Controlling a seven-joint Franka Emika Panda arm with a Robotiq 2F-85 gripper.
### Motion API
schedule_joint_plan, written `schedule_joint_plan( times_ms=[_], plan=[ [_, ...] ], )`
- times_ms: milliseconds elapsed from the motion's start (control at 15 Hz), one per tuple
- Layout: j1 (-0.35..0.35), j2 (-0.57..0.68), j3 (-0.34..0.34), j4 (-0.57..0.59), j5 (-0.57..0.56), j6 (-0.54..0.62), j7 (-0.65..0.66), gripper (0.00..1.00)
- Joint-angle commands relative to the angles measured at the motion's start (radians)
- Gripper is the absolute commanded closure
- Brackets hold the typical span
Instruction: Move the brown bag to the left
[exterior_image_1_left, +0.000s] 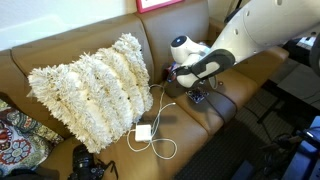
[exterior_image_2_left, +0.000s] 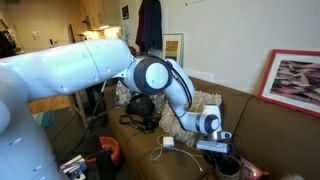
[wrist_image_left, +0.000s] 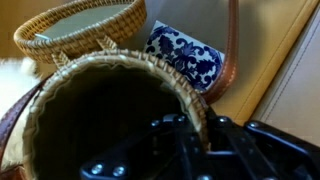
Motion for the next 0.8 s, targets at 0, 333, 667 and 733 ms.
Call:
schedule_joint_plan(
  times_ms=[0,333,667,733],
  plan=[
    [0.009,-0.044,-0.005,-0.079,-0.017,0.040,-0.015,0.96],
    [-0.004,-0.019,-0.003,-0.064,-0.008,0.016,-0.025,0.96],
    [-0.011,-0.010,-0.004,-0.062,-0.006,0.006,-0.031,0.96],
    [-0.012,-0.009,-0.003,-0.062,-0.006,0.005,-0.031,0.96]
  ],
)
